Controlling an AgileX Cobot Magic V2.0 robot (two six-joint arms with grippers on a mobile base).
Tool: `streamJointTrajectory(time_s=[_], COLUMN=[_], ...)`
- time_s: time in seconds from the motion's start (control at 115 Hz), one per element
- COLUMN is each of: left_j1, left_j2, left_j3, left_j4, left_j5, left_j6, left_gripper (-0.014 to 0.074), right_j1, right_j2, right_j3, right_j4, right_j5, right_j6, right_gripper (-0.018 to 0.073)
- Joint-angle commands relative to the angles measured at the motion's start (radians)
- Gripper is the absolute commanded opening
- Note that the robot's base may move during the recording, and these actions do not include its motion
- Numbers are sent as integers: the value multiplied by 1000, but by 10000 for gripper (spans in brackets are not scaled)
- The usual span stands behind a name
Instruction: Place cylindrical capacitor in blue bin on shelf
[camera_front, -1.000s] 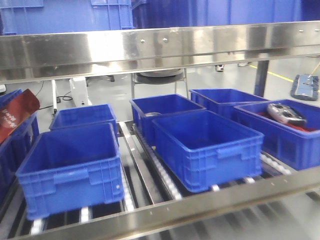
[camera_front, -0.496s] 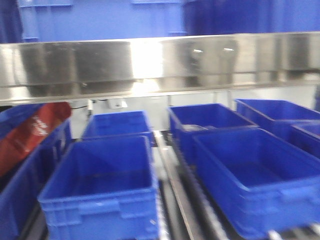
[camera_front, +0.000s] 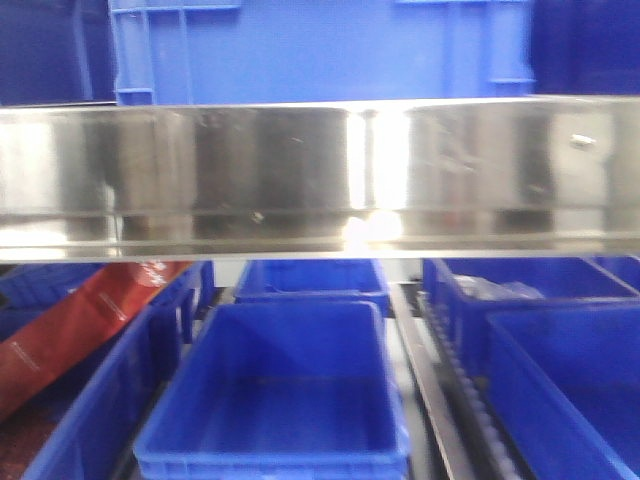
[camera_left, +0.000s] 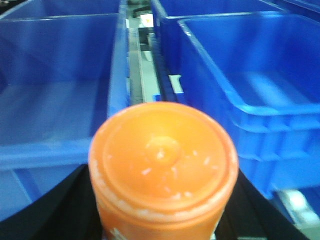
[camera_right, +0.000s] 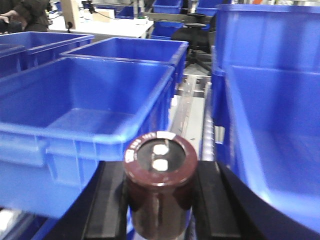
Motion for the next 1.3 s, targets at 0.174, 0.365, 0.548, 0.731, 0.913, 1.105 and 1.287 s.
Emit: streamJointTrajectory(time_s=[0.174,0.365,0.548,0.731,0.913,1.105,1.287], left_j1=[-6,-6,-6,-6,-6,-6,-6], left_j2=[-5,-5,-5,-5,-5,-5,-5], left_j3=[-4,-4,-4,-4,-4,-4,-4], left_j4=[-2,-2,-2,-2,-2,-2,-2], left_j5=[-15,-15,-15,-15,-15,-15,-15], left_j6=[1,1,1,1,1,1,1], left_gripper=[-111,-111,-111,-111,-111,-111,-111], right_j1=[2,2,2,2,2,2,2], right_j2=[-3,-3,-3,-3,-3,-3,-3], right_j3=[-7,-7,-7,-7,-7,-7,-7], right_j4=[-7,-7,-7,-7,-7,-7,-7], right_j5=[-30,-30,-30,-30,-30,-30,-30], right_j6=[-2,-2,-2,-2,-2,-2,-2], right_gripper=[-154,-154,-154,-154,-154,-154,-154])
